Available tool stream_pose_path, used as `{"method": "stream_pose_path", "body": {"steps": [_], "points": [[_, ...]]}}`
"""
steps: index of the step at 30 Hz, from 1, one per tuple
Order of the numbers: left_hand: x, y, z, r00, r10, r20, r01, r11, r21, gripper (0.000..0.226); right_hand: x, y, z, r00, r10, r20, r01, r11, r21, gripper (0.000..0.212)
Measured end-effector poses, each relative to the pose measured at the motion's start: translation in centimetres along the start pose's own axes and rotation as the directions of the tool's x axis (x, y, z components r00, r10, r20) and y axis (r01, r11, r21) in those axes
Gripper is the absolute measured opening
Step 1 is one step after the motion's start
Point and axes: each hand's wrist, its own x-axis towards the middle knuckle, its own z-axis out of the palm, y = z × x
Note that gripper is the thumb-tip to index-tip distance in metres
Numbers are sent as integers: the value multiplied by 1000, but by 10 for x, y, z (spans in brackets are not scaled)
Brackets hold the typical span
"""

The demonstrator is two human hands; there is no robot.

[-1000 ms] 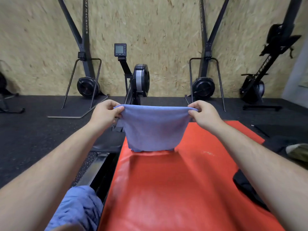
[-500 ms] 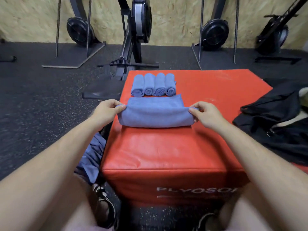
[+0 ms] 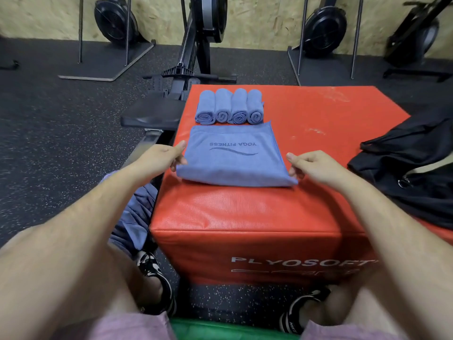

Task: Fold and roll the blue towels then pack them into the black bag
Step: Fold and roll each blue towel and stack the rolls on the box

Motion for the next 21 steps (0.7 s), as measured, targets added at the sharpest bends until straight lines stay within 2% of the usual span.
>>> {"method": "stream_pose_path", "body": {"steps": [3, 6, 7, 8, 11, 14, 17, 21], "points": [[1, 2, 6, 999, -7, 42, 7, 1000, -5, 47, 0, -2, 6, 1000, 11, 1, -11, 999, -44, 43], [11, -10, 14, 994, 109, 9, -108, 960, 259, 27, 7, -2, 22, 993, -112, -19, 101, 946, -307, 17], [16, -13, 18, 988, 155, 19, -152, 924, 352, 21, 9, -5, 31, 988, -152, -10, 133, 894, -427, 20], [20, -14, 23, 981, 189, 47, -190, 886, 423, 20, 11, -8, 41, 986, -167, 16, 150, 833, -533, 32], [25, -9, 40, 966, 188, 177, -254, 808, 531, 60, 17, -14, 68, 991, -98, 94, 136, 726, -674, 64], [25, -10, 54, 952, 82, 294, -262, 717, 646, 86, 22, -12, 83, 988, 31, 154, 90, 693, -715, 72], [27, -14, 54, 938, 1, 346, -265, 644, 718, 88, 21, -13, 86, 979, 98, 176, 57, 701, -711, 73], [18, -11, 48, 922, 42, 384, -323, 632, 704, 86, 8, -17, 82, 972, 122, 199, 60, 693, -719, 76]]}}
